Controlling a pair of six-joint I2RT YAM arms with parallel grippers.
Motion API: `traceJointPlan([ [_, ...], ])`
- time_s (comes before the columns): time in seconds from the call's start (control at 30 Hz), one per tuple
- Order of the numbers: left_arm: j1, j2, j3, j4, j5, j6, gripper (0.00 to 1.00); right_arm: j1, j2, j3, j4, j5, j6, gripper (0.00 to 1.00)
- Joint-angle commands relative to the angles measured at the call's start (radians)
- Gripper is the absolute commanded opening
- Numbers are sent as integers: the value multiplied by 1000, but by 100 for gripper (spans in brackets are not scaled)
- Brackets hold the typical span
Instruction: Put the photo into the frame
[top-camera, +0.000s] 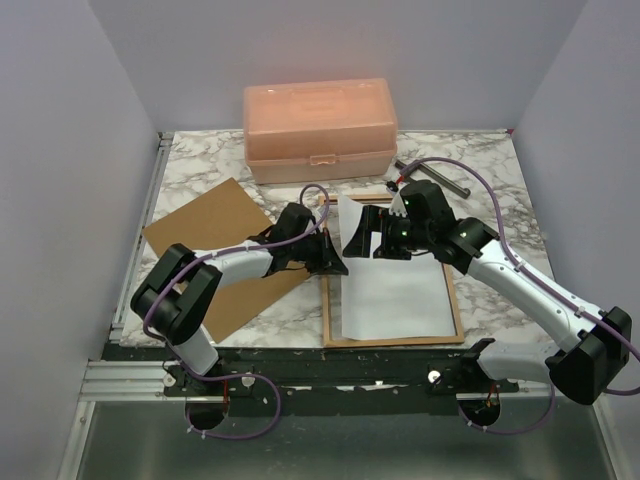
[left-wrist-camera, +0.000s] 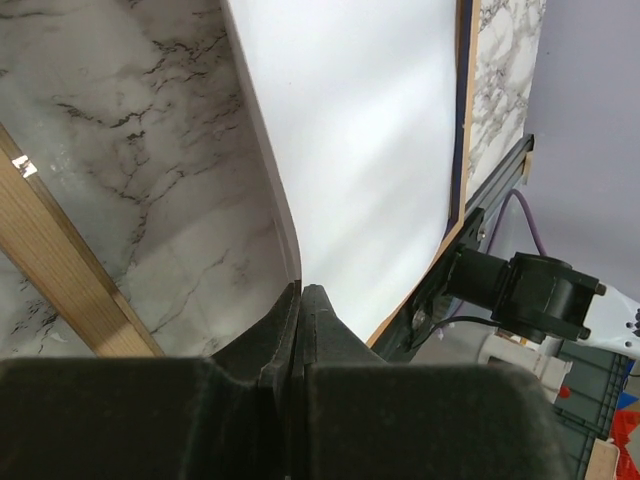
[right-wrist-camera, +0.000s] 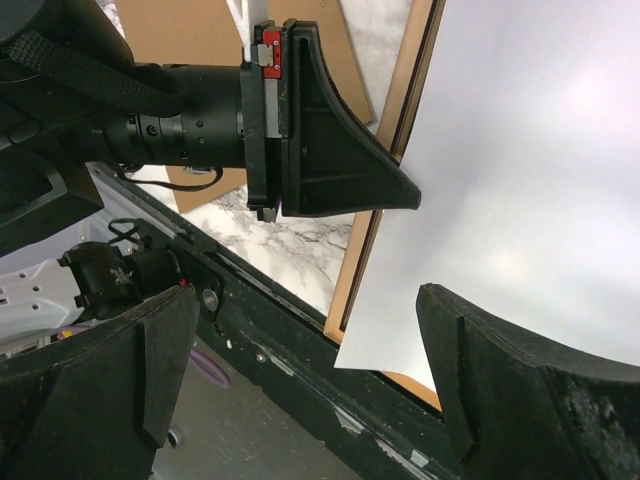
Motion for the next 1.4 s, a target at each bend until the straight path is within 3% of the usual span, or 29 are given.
traceJointPlan([
  [0.0,-13,18,24,0,29,1,0,-5,-1,39,-28,21,-22,100],
  [0.1,-14,18,29,-21,18,12,6,-4,4,37,-28,18,-23,100],
  [0.27,-18,-10,44,-104,-52,54,40,-4,4,26,-21,11,-19,100],
  [0.37,-20,-23,60,-166,-86,75,50,-4,5,25,-19,9,-19,100],
  [0.77,-43,-53,115,-301,-194,126,69,-4,16,29,-14,0,-19,100],
  [1.37,-55,-349,57,-561,-748,110,88,-5,26,22,2,-34,0,99],
])
